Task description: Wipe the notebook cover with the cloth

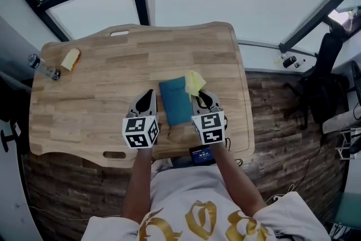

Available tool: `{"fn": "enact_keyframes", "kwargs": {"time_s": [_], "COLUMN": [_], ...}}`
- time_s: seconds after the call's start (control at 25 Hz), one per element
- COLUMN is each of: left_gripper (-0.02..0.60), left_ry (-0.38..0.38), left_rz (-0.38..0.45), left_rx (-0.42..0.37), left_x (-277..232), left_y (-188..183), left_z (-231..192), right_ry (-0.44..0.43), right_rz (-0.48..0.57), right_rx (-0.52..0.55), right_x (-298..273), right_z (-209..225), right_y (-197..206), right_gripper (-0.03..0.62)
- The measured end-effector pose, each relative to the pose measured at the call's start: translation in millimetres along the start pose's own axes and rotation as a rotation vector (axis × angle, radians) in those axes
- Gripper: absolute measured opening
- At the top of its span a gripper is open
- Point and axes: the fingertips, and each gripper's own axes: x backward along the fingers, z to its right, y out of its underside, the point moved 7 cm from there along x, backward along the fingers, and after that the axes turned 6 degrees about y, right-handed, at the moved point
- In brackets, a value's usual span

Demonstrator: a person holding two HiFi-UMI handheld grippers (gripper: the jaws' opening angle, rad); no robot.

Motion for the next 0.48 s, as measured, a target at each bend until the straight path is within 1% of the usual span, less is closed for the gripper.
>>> {"fn": "enact_keyframes", "kwargs": {"time_s": [0.16,0.48], "left_gripper": [0.014,0.014], "left_ry": [-0.004,-0.01], "left_rz": [0.004,-0.004], "left_rx": [-0.014,-0.058], "left_x": [9,20], "left_y": [2,6], "left_z": [10,29], "right_ry": [0.01,0.012], "right_rz": [0.022,0.023], "right_rx": [0.007,0.005], "right_x": [18,38], "right_z": [1,3], "right_y": [0,6], "right_gripper": [0.038,0.038]}}
